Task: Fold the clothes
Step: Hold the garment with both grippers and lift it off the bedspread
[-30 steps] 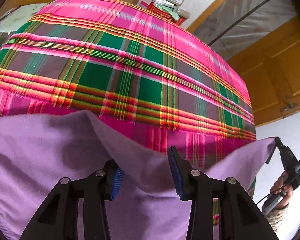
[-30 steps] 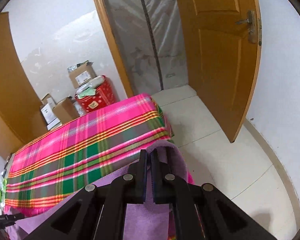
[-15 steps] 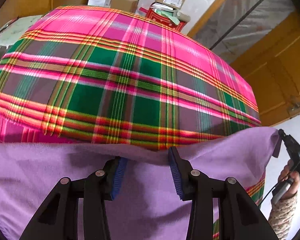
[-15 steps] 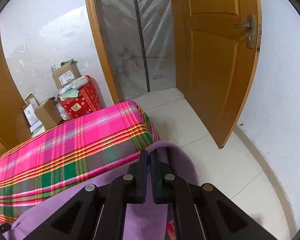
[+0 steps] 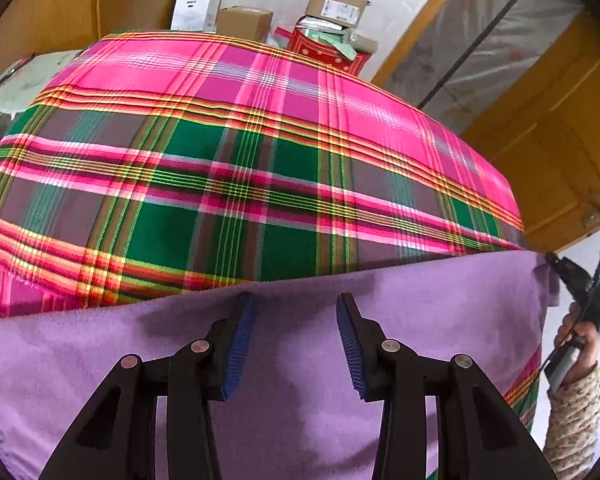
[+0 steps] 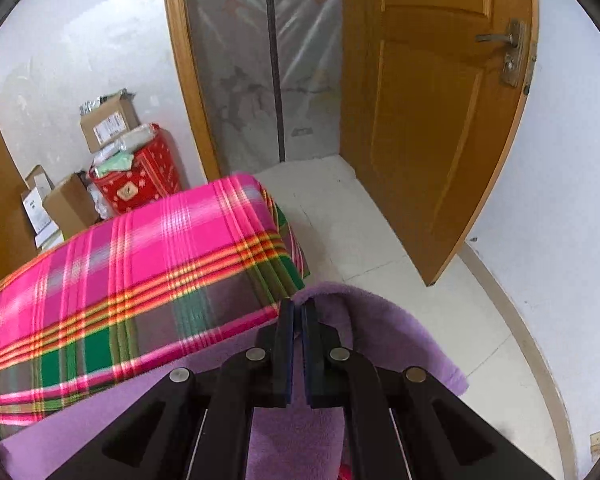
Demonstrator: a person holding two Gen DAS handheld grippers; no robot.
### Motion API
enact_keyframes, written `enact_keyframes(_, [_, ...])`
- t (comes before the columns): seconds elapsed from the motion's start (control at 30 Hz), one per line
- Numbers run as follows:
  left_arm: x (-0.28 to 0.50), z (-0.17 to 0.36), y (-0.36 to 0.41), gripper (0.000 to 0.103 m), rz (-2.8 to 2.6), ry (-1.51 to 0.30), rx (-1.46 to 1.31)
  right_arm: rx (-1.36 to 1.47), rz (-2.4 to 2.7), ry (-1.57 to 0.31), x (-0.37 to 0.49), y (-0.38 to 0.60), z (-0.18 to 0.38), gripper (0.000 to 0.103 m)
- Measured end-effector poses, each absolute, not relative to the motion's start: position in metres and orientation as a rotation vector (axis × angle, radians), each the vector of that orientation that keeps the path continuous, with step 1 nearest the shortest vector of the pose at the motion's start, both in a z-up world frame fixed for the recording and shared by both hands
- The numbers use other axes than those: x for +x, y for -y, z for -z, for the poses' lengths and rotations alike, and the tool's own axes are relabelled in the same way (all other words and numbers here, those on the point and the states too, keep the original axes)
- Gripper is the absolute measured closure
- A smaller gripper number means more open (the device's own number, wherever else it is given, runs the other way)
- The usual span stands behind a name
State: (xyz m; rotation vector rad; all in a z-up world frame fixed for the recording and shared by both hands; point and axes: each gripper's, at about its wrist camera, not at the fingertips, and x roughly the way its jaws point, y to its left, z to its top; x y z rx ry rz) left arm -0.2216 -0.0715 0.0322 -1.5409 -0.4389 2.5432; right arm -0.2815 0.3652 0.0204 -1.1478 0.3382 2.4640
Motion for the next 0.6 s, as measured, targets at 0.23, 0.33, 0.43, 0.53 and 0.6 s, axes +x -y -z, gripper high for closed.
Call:
enact_keyframes(0.23, [-0.196,-0.050,0.061,0.059,-2.532,0.353,-1.463,-1.224,-2.518,-0.409,-0.270,-0.365,-0.022,0.096])
enact_keyframes(0.33, [-0.174,-0.056,0.049,0.059,-2.490,0.279,-1.443,-1.209,-2.546,-0.432,-0.255,-0.364,-0.031,0.093])
enact_keyframes(0.43, [-0.149,-0.057,0.031,0.059,-2.443,0.181,-1.441,-1.232,-2.595,-0.450,-0.236,-0.355,-0.038,0.089])
enact_keyframes(0.53, [-0.129,-0.053,0.018,0.059,-2.406,0.088,-1.447,-1.254,-2.662,-0.431,-0.214,-0.339,-0.044,0.089])
enact_keyframes(0.6, [-0.117,-0.050,0.012,0.059,-2.398,0.040,-1.452,-1.269,-2.707,-0.417,-0.198,-0.328,-0.048,0.089])
